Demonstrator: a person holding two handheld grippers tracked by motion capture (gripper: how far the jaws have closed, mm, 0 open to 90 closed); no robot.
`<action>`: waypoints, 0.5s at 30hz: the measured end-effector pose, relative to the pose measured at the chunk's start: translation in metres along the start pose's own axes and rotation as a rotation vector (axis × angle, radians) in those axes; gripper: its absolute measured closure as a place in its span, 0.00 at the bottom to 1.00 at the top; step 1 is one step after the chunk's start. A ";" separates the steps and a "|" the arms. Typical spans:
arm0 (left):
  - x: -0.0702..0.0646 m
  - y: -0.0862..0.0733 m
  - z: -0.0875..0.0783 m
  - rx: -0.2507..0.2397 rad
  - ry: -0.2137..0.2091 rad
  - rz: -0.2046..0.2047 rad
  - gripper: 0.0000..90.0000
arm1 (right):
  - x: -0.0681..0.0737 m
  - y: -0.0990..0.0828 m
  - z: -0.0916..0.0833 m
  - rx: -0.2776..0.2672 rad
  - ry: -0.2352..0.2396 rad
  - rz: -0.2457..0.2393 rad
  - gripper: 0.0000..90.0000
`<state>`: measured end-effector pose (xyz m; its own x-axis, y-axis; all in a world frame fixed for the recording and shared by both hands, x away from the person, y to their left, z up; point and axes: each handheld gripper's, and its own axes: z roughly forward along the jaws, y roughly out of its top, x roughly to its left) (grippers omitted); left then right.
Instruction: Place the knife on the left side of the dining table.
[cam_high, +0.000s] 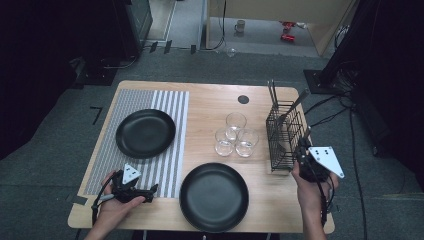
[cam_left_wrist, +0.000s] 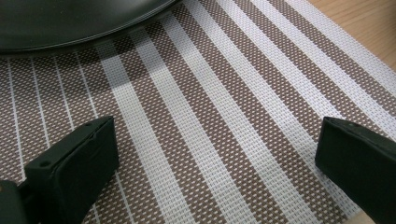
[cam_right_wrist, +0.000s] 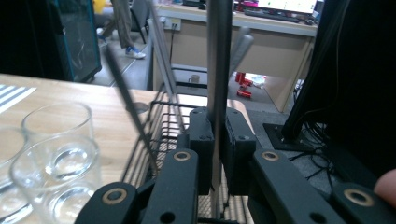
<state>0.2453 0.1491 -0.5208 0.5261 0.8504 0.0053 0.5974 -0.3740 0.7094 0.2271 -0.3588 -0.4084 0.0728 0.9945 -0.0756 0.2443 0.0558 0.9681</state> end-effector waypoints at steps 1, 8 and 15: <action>0.000 0.000 0.000 0.000 0.000 0.000 0.00 | -0.004 0.000 0.000 -0.002 -0.003 0.021 0.94; 0.000 0.000 0.000 0.000 0.000 0.000 0.00 | -0.013 0.001 0.001 0.003 0.010 0.064 0.94; 0.000 0.000 0.000 0.000 0.000 0.000 0.00 | -0.013 0.002 0.002 0.006 0.010 0.063 0.94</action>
<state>0.2453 0.1491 -0.5208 0.5261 0.8504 0.0054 0.5974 -0.3741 0.7093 0.2290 -0.3716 -0.4057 0.0787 0.9968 -0.0124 0.2449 -0.0073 0.9695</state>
